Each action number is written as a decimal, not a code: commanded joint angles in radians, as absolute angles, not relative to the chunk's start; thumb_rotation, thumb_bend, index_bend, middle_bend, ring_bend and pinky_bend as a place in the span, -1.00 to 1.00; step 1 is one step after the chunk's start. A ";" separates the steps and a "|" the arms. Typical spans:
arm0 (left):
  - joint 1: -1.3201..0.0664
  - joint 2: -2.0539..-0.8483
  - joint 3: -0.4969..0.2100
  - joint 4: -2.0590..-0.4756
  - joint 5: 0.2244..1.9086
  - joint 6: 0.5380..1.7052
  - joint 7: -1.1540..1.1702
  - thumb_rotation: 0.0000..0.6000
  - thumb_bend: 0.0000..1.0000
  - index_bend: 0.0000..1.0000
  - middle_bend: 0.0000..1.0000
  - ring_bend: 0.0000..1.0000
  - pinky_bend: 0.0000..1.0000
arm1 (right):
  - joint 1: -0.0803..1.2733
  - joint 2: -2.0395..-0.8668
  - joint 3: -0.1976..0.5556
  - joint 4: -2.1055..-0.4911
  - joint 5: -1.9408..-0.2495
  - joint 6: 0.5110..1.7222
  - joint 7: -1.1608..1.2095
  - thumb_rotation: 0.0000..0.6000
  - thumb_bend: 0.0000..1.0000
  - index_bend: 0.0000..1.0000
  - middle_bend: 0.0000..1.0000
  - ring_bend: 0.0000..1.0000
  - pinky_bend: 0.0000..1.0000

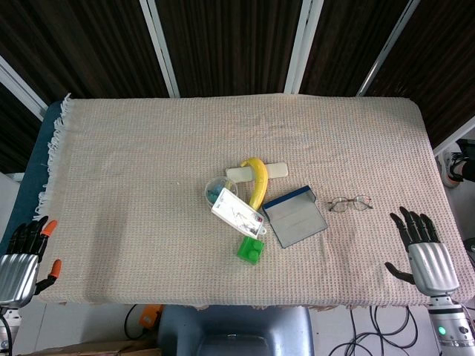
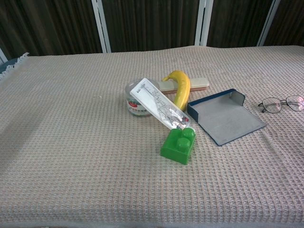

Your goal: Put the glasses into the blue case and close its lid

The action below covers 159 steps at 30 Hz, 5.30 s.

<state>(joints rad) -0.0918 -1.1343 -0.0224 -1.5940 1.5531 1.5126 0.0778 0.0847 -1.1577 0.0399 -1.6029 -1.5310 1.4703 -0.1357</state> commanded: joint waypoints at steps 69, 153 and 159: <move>-0.095 -1.120 -0.036 -1.589 1.523 1.500 0.041 1.00 -0.18 -1.00 -1.00 -1.00 -1.00 | 0.623 -1.665 0.110 -0.626 -1.378 0.818 -0.137 1.00 0.05 0.34 -0.87 -1.00 -1.00; -0.086 -1.101 -0.017 -1.576 1.572 1.523 -0.018 1.00 -0.16 -1.00 -1.00 -1.00 -1.00 | 0.740 -1.753 0.177 -1.011 -1.226 0.924 -0.556 1.00 0.26 0.22 -0.79 -1.00 -1.00; -0.086 -1.100 -0.017 -1.575 1.570 1.522 -0.021 1.00 -0.16 -1.00 -1.00 -1.00 -1.00 | 0.741 -1.760 0.171 -1.001 -1.237 0.936 -0.541 1.00 0.26 0.13 -0.79 -1.00 -1.00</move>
